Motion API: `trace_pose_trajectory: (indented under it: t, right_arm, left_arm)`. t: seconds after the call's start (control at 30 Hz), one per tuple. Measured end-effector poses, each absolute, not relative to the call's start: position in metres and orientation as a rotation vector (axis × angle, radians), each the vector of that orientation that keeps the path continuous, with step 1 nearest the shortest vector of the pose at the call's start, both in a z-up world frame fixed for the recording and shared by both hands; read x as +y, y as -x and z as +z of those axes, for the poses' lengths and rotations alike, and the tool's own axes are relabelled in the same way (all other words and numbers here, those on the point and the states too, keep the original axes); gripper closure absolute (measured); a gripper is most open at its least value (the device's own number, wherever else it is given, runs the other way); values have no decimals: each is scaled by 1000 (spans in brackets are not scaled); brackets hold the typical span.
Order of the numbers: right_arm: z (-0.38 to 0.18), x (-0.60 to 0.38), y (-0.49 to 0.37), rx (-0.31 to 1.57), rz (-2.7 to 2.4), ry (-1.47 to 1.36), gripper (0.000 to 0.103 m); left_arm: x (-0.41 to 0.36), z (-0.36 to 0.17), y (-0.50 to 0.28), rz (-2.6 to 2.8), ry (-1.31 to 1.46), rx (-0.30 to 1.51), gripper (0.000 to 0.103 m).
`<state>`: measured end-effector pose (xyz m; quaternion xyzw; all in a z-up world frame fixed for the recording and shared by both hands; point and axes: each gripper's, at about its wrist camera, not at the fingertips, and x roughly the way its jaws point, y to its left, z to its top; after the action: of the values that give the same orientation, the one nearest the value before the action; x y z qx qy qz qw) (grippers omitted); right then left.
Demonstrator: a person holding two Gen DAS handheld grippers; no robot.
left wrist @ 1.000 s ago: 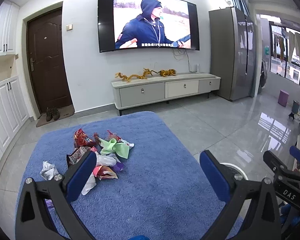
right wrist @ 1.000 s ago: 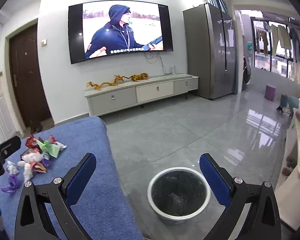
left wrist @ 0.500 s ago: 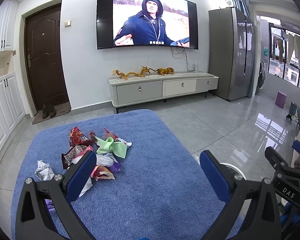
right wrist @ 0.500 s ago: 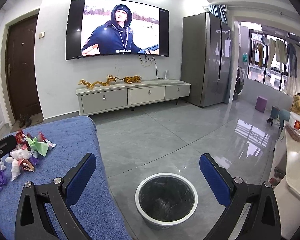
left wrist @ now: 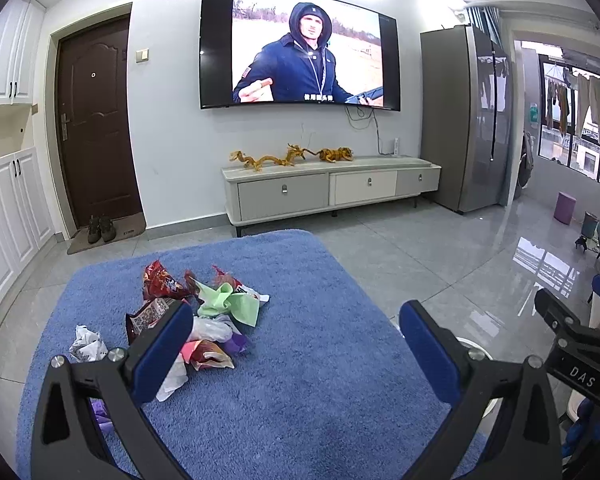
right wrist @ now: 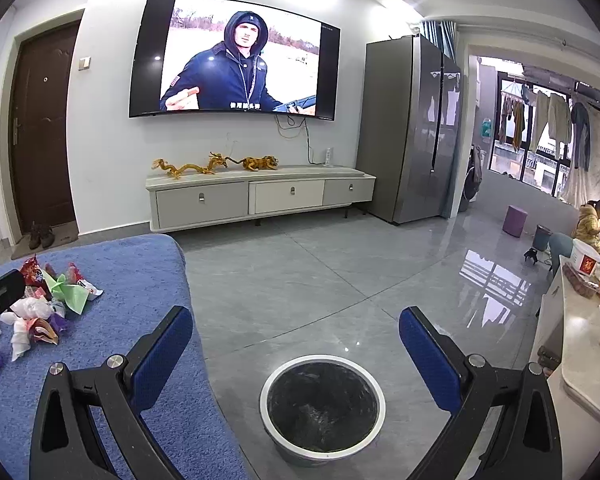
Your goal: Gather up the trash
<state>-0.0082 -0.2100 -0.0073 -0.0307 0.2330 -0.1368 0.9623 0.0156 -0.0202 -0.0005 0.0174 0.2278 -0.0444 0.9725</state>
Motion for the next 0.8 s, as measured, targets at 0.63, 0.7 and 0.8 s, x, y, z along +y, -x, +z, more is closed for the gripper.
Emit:
trace_pose_trajectory:
  t: [0.63,0.7,0.8]
  right_arm:
    - [-6,-203,12,458,-271,71,0]
    - [-7,-204,11,463,-263,58,0]
    - [-9,-205,9,468,-255,39,0]
  left_arm:
    - [-16,-7,-11,-114,-45,507,0]
    - [-16,-8,-11,-118,-44,510,0]
    - [-16,-7,-9,-112,-51,505,0]
